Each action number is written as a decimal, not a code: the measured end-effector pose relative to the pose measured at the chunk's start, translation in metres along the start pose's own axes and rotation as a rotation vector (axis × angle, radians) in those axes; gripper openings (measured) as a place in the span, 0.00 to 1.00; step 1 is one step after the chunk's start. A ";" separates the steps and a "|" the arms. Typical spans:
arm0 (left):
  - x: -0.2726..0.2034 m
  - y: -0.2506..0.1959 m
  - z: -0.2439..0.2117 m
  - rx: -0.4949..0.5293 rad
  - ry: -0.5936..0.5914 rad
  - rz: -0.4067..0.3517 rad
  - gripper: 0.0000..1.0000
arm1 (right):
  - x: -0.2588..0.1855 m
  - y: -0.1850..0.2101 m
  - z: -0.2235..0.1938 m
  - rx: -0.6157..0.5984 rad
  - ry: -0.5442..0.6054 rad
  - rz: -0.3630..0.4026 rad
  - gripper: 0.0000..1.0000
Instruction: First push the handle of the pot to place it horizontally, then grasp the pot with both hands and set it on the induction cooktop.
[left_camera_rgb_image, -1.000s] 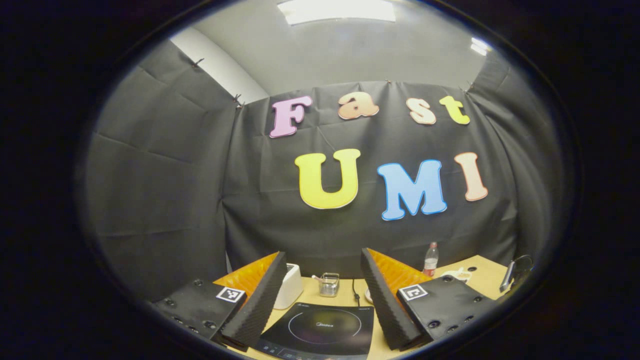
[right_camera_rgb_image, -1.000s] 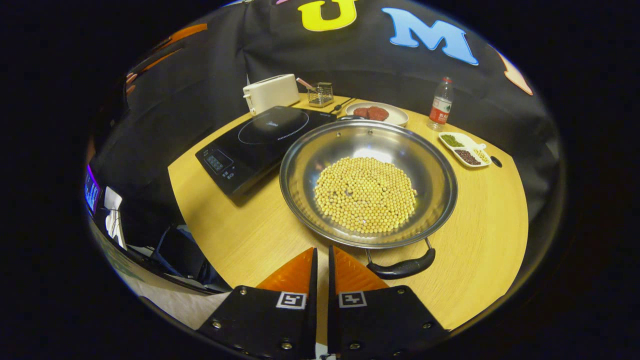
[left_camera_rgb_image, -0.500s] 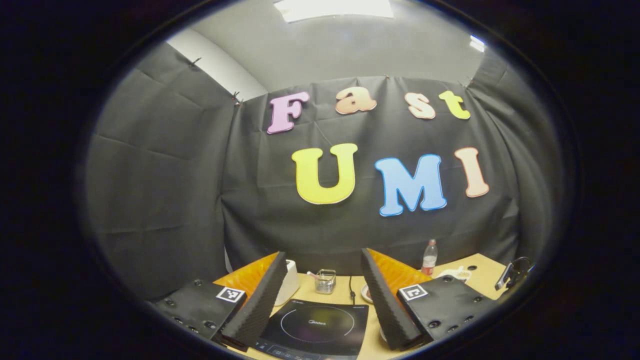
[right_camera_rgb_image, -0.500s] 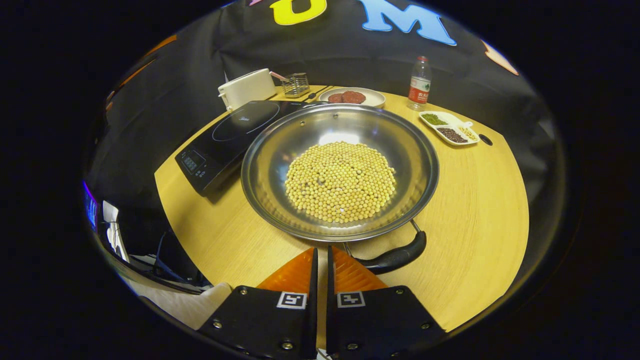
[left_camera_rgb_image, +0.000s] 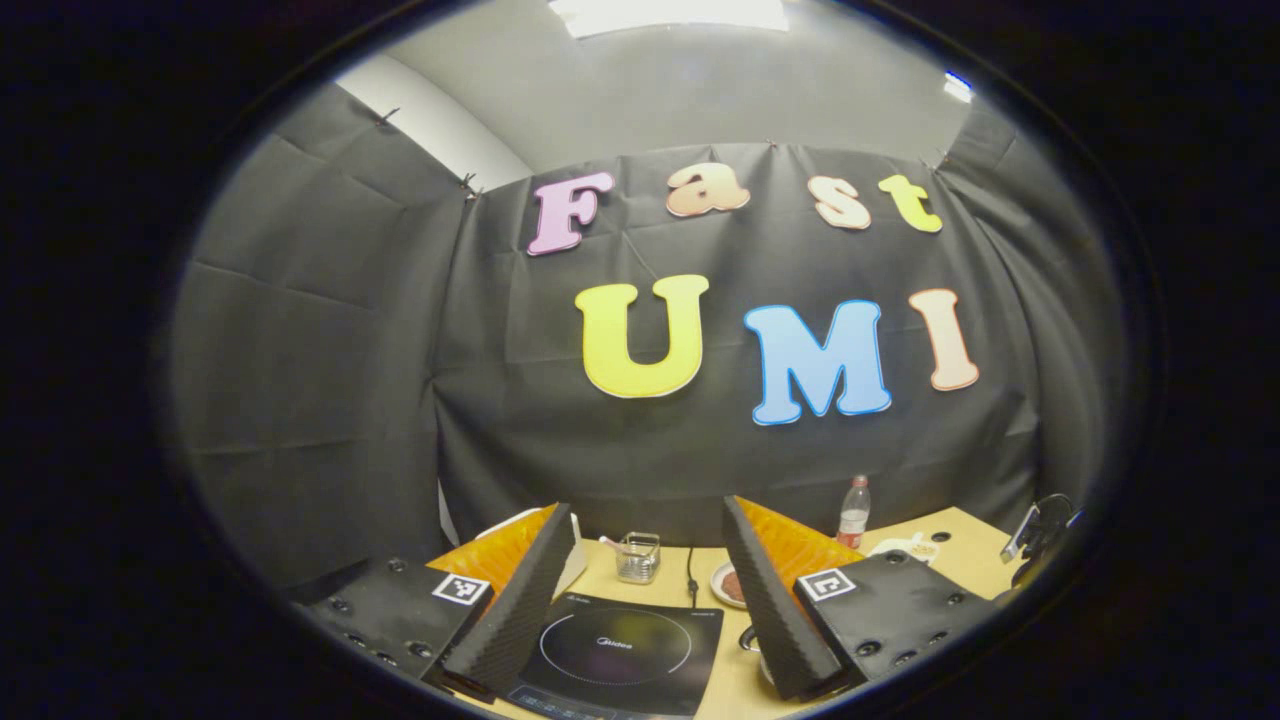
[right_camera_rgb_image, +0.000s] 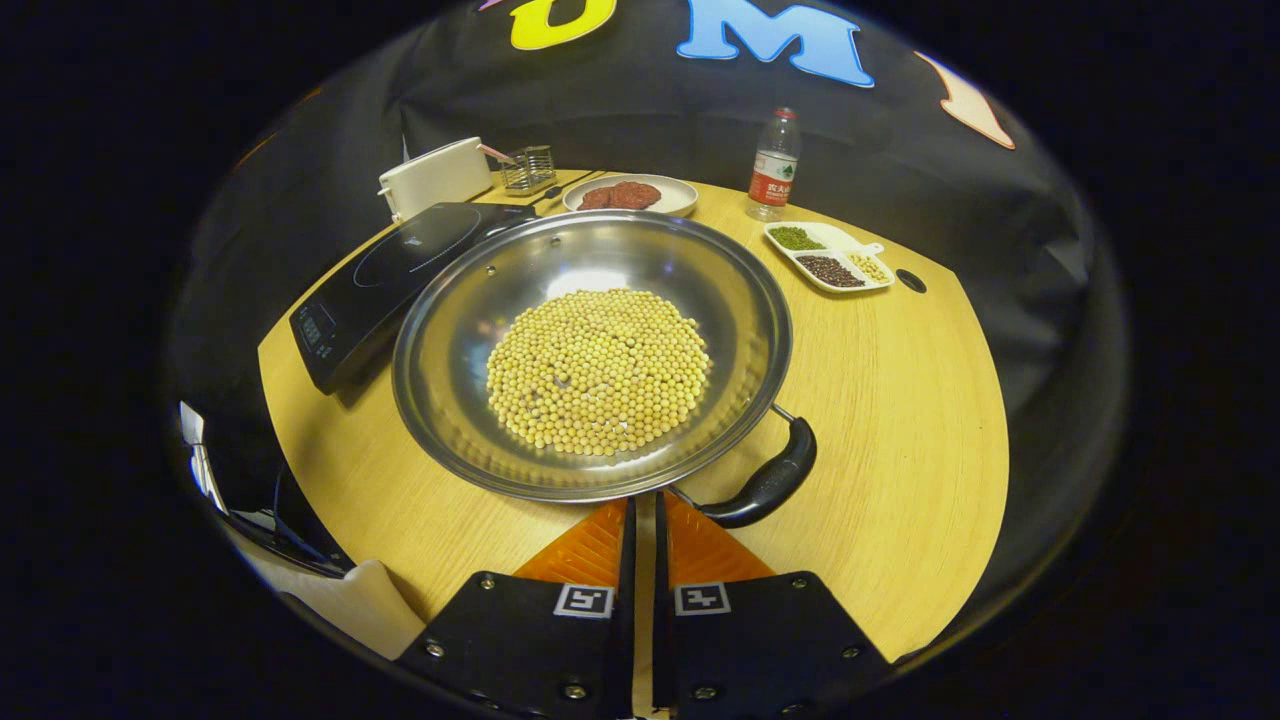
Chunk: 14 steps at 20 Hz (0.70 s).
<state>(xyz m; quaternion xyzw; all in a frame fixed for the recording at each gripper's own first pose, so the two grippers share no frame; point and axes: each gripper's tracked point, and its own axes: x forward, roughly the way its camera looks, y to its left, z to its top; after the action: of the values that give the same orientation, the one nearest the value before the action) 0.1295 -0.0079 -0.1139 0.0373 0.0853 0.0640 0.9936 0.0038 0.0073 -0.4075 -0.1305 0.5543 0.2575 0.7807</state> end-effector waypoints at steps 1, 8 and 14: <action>0.002 -0.002 -0.002 -0.001 0.003 0.000 0.99 | 0.001 -0.005 0.000 0.000 0.002 -0.006 0.08; 0.001 -0.014 -0.012 0.021 0.024 -0.004 0.99 | 0.011 -0.048 0.015 0.019 -0.026 -0.072 0.08; 0.002 -0.029 -0.018 0.030 0.032 -0.021 0.97 | 0.015 -0.085 0.026 0.074 -0.058 -0.171 0.08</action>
<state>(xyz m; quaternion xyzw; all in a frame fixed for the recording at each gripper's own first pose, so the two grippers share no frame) 0.1314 -0.0348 -0.1345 0.0504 0.1023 0.0529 0.9921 0.0749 -0.0473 -0.4194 -0.1408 0.5276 0.1728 0.8197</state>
